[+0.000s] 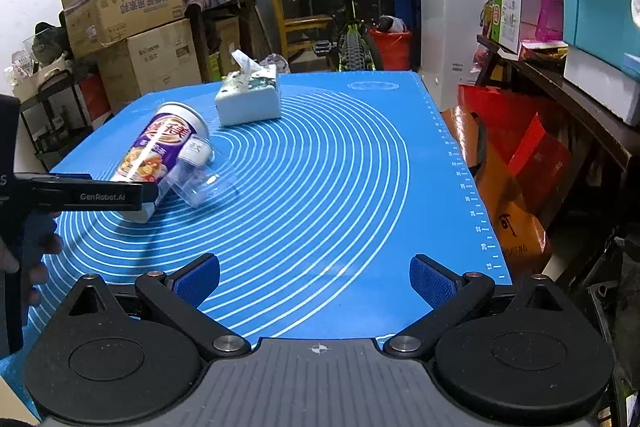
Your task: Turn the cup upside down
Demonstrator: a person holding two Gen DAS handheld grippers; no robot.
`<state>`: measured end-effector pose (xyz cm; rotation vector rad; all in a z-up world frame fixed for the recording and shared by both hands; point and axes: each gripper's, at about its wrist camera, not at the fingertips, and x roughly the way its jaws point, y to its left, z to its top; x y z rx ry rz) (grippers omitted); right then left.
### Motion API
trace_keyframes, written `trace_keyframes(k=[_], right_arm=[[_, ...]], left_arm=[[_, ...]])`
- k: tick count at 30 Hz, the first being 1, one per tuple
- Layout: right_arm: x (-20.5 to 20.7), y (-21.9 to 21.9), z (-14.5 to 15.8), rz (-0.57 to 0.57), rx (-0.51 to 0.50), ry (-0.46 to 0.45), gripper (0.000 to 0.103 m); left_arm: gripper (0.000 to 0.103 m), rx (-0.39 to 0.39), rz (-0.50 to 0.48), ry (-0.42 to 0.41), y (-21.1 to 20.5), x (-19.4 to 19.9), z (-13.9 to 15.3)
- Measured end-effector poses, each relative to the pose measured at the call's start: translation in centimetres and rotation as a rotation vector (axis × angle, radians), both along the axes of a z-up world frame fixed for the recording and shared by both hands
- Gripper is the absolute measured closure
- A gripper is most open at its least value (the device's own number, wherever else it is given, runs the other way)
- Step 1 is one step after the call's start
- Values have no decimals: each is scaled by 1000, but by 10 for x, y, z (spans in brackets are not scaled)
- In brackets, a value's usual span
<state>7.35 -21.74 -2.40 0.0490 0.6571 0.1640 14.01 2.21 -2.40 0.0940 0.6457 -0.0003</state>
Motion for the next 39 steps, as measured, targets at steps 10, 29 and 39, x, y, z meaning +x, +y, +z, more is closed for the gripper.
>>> trace_keyframes(k=[10, 29, 39], right_arm=[[2, -2, -3, -2, -3, 4, 2], [-36, 2, 18, 34, -20, -28, 2], [-60, 1, 13, 46, -37, 0, 2]], left_arm=[[41, -9, -72, 22, -5, 2, 3], [41, -51, -99, -47, -19, -100, 36], [41, -81, -111, 18, -34, -119, 6]])
